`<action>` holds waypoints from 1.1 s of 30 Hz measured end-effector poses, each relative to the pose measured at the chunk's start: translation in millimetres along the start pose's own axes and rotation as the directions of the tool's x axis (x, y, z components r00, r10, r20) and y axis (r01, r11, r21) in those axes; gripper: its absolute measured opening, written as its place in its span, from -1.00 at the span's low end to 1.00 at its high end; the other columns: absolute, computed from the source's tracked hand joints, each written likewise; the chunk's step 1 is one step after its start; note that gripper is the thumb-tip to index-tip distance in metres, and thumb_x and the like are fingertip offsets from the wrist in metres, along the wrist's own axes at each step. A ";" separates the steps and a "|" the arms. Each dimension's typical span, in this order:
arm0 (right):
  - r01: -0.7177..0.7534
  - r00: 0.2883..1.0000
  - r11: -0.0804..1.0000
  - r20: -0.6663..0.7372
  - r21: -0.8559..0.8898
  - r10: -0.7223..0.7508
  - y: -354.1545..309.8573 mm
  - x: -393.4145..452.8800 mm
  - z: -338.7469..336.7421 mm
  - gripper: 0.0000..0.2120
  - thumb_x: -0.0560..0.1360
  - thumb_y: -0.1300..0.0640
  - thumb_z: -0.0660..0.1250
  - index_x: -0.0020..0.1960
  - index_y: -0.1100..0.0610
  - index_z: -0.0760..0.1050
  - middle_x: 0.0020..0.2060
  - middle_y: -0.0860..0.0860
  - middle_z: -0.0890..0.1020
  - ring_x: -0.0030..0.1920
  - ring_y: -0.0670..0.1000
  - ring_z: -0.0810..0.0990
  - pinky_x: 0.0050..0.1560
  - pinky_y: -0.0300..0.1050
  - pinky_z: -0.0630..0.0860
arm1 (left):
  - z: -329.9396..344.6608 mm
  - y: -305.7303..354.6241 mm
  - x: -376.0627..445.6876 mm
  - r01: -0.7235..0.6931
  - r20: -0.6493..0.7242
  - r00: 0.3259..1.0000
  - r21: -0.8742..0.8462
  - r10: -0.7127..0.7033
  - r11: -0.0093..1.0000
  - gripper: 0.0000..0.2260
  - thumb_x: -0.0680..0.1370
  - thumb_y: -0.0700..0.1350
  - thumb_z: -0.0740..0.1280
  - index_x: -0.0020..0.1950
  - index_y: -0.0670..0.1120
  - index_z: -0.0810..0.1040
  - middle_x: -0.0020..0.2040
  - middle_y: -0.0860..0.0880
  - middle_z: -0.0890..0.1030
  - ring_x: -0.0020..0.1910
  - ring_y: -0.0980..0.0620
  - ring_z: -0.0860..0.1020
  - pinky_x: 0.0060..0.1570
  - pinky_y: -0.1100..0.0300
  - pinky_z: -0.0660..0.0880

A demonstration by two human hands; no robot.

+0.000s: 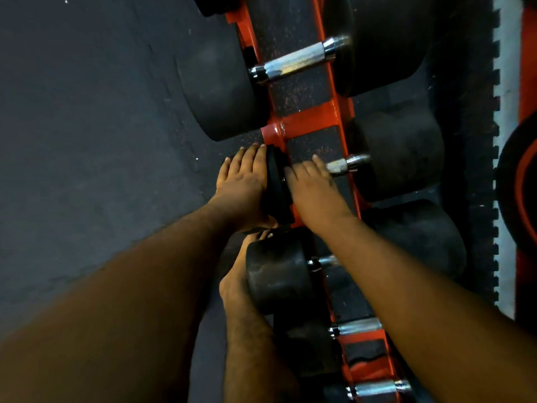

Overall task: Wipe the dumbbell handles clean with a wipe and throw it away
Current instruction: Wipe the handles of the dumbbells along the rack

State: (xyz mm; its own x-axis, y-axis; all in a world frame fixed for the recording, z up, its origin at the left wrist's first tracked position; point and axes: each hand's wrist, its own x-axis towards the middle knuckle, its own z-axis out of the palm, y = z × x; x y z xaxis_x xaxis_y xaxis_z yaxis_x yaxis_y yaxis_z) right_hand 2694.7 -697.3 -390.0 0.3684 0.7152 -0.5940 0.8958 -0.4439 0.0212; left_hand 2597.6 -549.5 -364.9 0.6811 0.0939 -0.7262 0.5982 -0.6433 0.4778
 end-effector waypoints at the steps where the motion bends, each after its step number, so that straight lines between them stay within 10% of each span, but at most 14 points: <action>1: 0.009 0.999 0.999 -0.047 0.035 -0.007 -5.3 -8.2 6.1 -0.52 0.54 0.22 0.04 0.43 0.19 0.39 0.28 0.14 0.53 0.37 0.16 0.44 0.57 0.13 0.13 | 0.9 -0.4 0.0 0.000 -0.002 1.000 -0.001 0.000 1.000 0.36 0.22 0.21 0.66 0.65 -0.13 -0.26 0.67 -0.10 -0.16 0.64 -0.10 -0.20 0.59 -0.08 -0.24; 8: 0.094 0.975 0.963 -0.220 0.252 -0.037 -3.2 -43.1 26.3 -0.46 0.50 0.33 0.09 0.46 0.22 0.43 0.45 0.10 0.46 0.51 0.12 0.35 0.53 0.14 0.24 | 1.6 -1.3 -0.5 -0.012 -0.016 1.000 0.005 0.012 1.000 0.36 0.22 0.19 0.68 0.65 -0.13 -0.23 0.67 -0.11 -0.14 0.65 -0.12 -0.19 0.60 -0.12 -0.18; 10: -0.053 0.968 0.863 -0.186 0.503 0.168 -11.8 -62.3 35.4 -0.52 0.51 0.40 0.19 0.41 0.19 0.50 0.42 0.09 0.50 0.47 0.09 0.41 0.51 0.07 0.28 | 3.0 -1.9 -0.4 -0.011 -0.035 0.999 0.012 0.011 1.000 0.36 0.21 0.19 0.68 0.65 -0.13 -0.21 0.67 -0.11 -0.11 0.65 -0.11 -0.16 0.60 -0.12 -0.17; 11: -0.197 0.914 0.684 -0.120 0.703 0.387 -16.7 -67.6 39.6 -0.56 0.55 0.40 0.21 0.38 0.17 0.53 0.37 0.07 0.55 0.42 0.06 0.47 0.48 0.00 0.33 | 3.2 -2.3 -0.5 -0.010 -0.044 0.999 0.016 0.010 1.000 0.36 0.20 0.19 0.68 0.66 -0.13 -0.20 0.68 -0.11 -0.10 0.65 -0.11 -0.15 0.61 -0.12 -0.16; 13: -0.334 0.634 -0.087 0.292 0.939 0.716 -24.3 -62.2 34.5 -0.63 0.60 0.35 0.23 0.34 0.13 0.57 0.27 0.06 0.62 0.31 0.05 0.57 0.35 -0.06 0.47 | 2.9 -3.2 -1.0 -0.011 -0.041 0.999 0.014 0.012 1.000 0.35 0.21 0.18 0.68 0.66 -0.13 -0.20 0.68 -0.11 -0.10 0.65 -0.11 -0.15 0.60 -0.12 -0.17; 14: -0.213 0.506 -0.463 0.503 0.860 0.701 -27.2 -54.7 28.3 -0.64 0.60 0.33 0.23 0.34 0.14 0.57 0.24 0.09 0.64 0.25 0.09 0.60 0.26 -0.04 0.54 | 3.1 -3.6 -1.1 -0.014 -0.038 0.999 0.015 0.014 1.000 0.35 0.21 0.18 0.68 0.66 -0.13 -0.20 0.68 -0.11 -0.10 0.65 -0.12 -0.15 0.60 -0.12 -0.17; 16: 0.056 0.426 -0.802 0.713 0.594 0.557 -21.6 -31.4 19.4 -0.66 0.62 0.32 0.23 0.37 0.19 0.52 0.20 0.18 0.62 0.17 0.14 0.62 0.09 -0.02 0.60 | 3.3 -3.7 0.2 -0.011 -0.040 0.999 0.022 0.012 1.000 0.35 0.21 0.18 0.68 0.66 -0.13 -0.19 0.68 -0.12 -0.09 0.65 -0.12 -0.14 0.61 -0.13 -0.15; 22: 0.382 0.427 -0.835 0.726 0.396 0.539 14.4 17.7 -21.5 -0.89 0.58 0.26 0.24 -0.05 0.21 0.54 -0.05 0.11 0.63 0.03 0.08 0.60 0.29 -0.02 0.49 | 3.8 -4.9 3.0 -0.006 -0.034 0.999 0.017 0.007 1.000 0.36 0.20 0.19 0.68 0.66 -0.12 -0.21 0.68 -0.11 -0.10 0.65 -0.12 -0.15 0.60 -0.13 -0.16; 27: 0.201 0.413 -0.855 0.750 0.479 0.517 -8.9 11.3 -29.2 -0.68 0.52 0.22 0.39 0.26 0.23 0.54 0.19 0.14 0.65 0.19 0.09 0.63 0.20 -0.06 0.52 | 5.7 -4.5 2.8 -0.015 -0.051 0.999 0.007 0.015 1.000 0.36 0.20 0.23 0.67 0.65 -0.12 -0.21 0.67 -0.10 -0.12 0.65 -0.12 -0.16 0.60 -0.12 -0.18; 33: 0.200 0.396 -0.864 0.768 0.463 0.503 14.6 24.5 -39.7 -0.83 0.54 0.18 0.36 -0.22 0.13 0.48 -0.32 0.02 0.59 -0.32 0.01 0.60 -0.15 -0.07 0.59 | 3.7 -4.4 1.4 -0.027 -0.031 0.999 0.003 0.027 1.000 0.35 0.22 0.20 0.66 0.65 -0.13 -0.23 0.67 -0.11 -0.14 0.64 -0.13 -0.19 0.60 -0.13 -0.21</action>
State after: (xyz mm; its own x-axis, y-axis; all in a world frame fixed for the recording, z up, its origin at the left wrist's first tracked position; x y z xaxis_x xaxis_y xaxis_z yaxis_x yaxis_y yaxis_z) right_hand 2726.8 -664.8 -372.4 0.4058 -0.3546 -0.8424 -0.8151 0.2765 -0.5091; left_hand 2594.3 -549.4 -369.9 0.7094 0.1000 -0.6977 0.5787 -0.6477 0.4956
